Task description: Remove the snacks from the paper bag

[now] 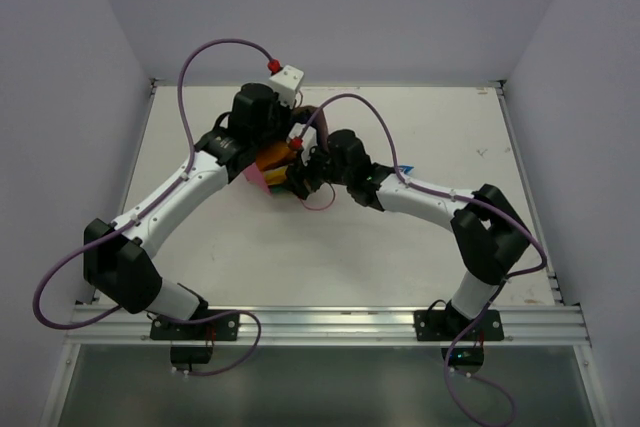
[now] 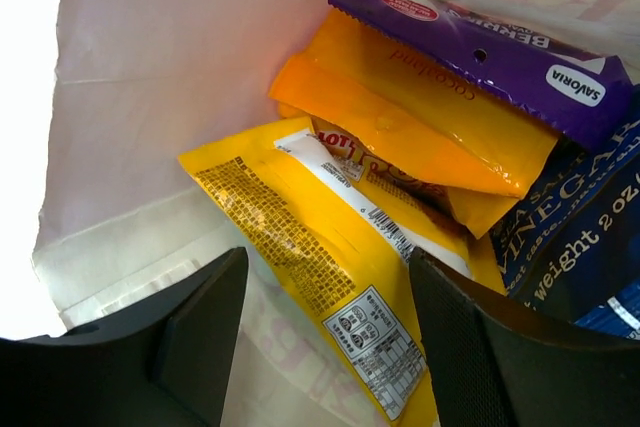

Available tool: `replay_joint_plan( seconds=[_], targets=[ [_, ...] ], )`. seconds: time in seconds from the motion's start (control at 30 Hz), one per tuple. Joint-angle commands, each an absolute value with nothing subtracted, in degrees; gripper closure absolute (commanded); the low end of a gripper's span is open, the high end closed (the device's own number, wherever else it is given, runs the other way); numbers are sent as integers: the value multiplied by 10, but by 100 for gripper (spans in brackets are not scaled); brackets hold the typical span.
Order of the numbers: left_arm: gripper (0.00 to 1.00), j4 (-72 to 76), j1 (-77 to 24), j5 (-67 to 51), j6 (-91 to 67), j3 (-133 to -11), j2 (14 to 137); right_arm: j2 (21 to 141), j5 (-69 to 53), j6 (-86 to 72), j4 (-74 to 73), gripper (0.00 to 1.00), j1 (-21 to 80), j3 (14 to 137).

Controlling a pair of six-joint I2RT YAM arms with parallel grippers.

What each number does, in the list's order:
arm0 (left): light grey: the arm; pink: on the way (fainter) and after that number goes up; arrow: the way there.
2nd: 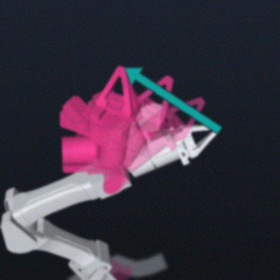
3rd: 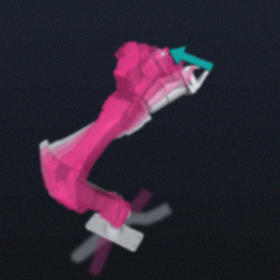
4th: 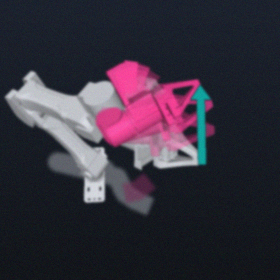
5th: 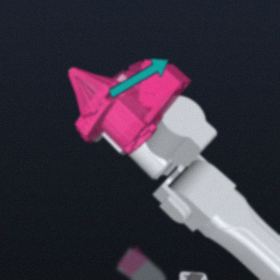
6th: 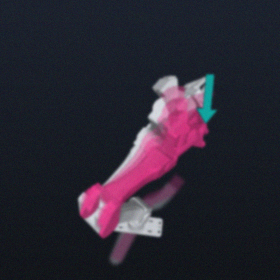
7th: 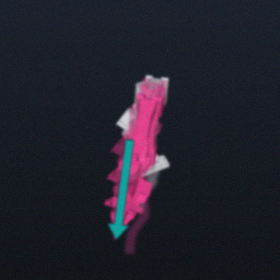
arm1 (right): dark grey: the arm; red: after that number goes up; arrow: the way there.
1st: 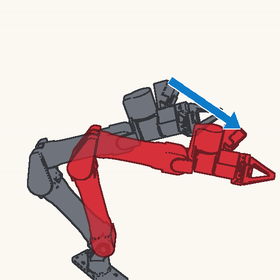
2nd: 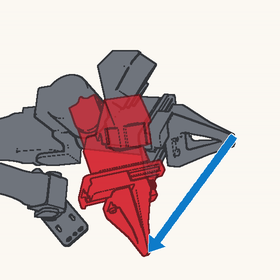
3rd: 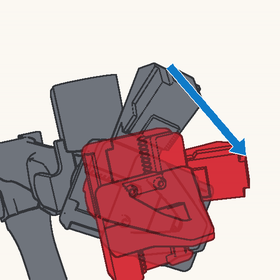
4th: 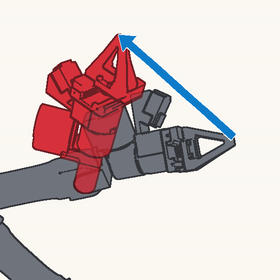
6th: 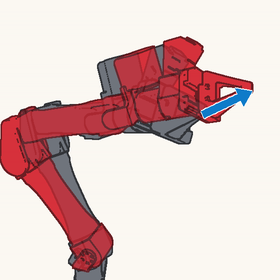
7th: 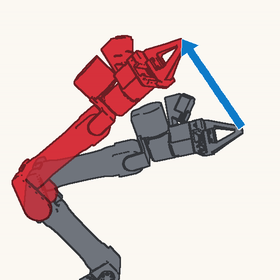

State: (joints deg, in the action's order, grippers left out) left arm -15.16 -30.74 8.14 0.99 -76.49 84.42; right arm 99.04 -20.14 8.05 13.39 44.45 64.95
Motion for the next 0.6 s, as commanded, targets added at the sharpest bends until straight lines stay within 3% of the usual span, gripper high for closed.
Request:
replay_joint_plan(
  seconds=[0.0, 0.4, 0.57],
  targets=[
    [100, -154, -299, 99, -13, -780, 824, 999, -206, 60, 124, 31, 436, 614],
    [100, -153, -295, 79, 11, -766, 810, 977, -203, 57, 127, 32, 425, 604],
    [100, -153, -294, 52, 8, -767, 809, 997, -199, 61, 132, 49, 425, 628]
  ],
)
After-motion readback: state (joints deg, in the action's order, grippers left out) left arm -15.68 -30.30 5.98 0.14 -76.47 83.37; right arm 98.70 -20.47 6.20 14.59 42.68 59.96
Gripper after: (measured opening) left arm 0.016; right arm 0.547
